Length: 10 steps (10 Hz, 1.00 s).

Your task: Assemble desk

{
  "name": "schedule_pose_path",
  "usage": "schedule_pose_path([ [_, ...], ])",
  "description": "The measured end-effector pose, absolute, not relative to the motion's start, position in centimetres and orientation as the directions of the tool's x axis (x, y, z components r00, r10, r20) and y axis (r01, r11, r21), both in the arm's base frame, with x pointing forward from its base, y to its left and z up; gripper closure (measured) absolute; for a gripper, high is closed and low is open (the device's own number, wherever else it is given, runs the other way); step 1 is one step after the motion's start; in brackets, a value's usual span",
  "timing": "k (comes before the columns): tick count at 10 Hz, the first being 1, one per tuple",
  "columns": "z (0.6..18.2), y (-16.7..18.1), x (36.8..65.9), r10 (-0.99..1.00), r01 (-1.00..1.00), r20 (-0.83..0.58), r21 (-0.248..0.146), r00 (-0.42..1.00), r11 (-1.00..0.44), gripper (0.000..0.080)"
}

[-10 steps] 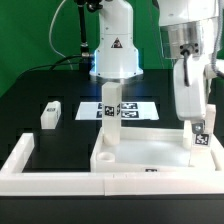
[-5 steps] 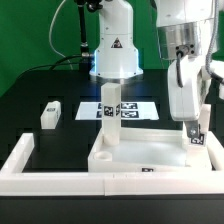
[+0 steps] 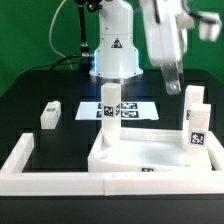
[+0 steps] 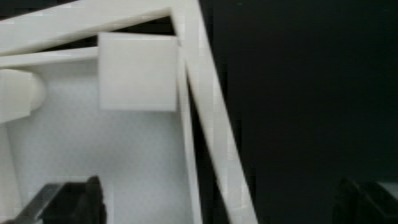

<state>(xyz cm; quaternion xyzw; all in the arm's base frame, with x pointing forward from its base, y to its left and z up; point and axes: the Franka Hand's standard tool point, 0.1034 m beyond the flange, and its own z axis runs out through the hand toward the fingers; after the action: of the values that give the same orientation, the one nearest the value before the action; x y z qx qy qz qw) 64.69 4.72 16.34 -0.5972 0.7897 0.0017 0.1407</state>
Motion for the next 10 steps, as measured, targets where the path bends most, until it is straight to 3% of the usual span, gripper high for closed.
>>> schedule_pose_path([
  [5,15.9,4.7,64.6,-0.953,-0.953,-0.213,-0.168,-0.216,0.254,0.015],
  [10,18.9,-5.3,61.7,-0.966,-0.938,-0.099,-0.282,0.237,-0.201,0.015],
])
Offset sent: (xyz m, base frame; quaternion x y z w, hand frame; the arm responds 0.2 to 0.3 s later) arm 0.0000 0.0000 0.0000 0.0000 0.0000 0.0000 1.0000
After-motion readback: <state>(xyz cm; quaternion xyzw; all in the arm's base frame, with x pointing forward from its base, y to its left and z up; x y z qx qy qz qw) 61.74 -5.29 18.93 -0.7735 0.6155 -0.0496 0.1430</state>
